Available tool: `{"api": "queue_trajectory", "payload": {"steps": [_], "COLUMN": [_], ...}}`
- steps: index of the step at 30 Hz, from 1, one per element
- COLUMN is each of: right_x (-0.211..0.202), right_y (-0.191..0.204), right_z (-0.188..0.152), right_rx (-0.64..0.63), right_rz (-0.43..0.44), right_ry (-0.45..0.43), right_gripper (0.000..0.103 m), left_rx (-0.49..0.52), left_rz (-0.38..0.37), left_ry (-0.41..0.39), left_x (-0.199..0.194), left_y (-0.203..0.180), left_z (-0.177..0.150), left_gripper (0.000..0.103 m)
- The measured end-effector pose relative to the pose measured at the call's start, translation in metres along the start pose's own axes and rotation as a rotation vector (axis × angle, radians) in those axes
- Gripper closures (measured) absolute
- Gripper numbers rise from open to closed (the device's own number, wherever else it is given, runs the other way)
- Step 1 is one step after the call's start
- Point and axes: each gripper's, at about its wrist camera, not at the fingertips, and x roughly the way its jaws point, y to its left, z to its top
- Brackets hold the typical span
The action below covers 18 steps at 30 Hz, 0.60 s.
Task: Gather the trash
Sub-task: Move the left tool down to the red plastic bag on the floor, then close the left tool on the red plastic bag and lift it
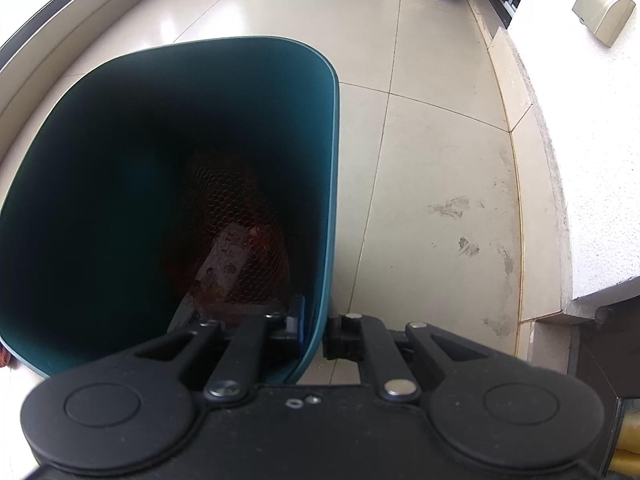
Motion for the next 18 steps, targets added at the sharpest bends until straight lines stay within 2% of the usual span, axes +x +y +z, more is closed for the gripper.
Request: {"api": "queue_trajectory", "payload": {"steps": [6,8,10,15,18], "right_x": [0.002,0.004,0.004,0.004,0.003], "right_y": [0.001,0.001,0.001,0.002,0.004], "right_z": [0.001,0.002,0.003,0.004,0.003], "right_rx": [-0.006,-0.009,-0.006,-0.008,-0.009], "right_rz": [0.002,0.000,0.000,-0.003,-0.005], "right_ry": [0.010,0.014,0.016,0.014,0.013], "right_gripper": [0.095,0.095,0.095,0.095,0.096], "left_rx": [0.007,0.002,0.011,0.014,0.006], "left_rz": [0.043,0.047,0.084,0.153,0.161], "left_ry": [0.000,-0.009,-0.011,-0.013,-0.016], "left_x": [0.017,0.016,0.015,0.013,0.002], "left_y": [0.002,0.004,0.003,0.004,0.005], "left_z": [0.002,0.002,0.002,-0.001,-0.004], "left_gripper": [0.020,0.025,0.047,0.050,0.051]}}
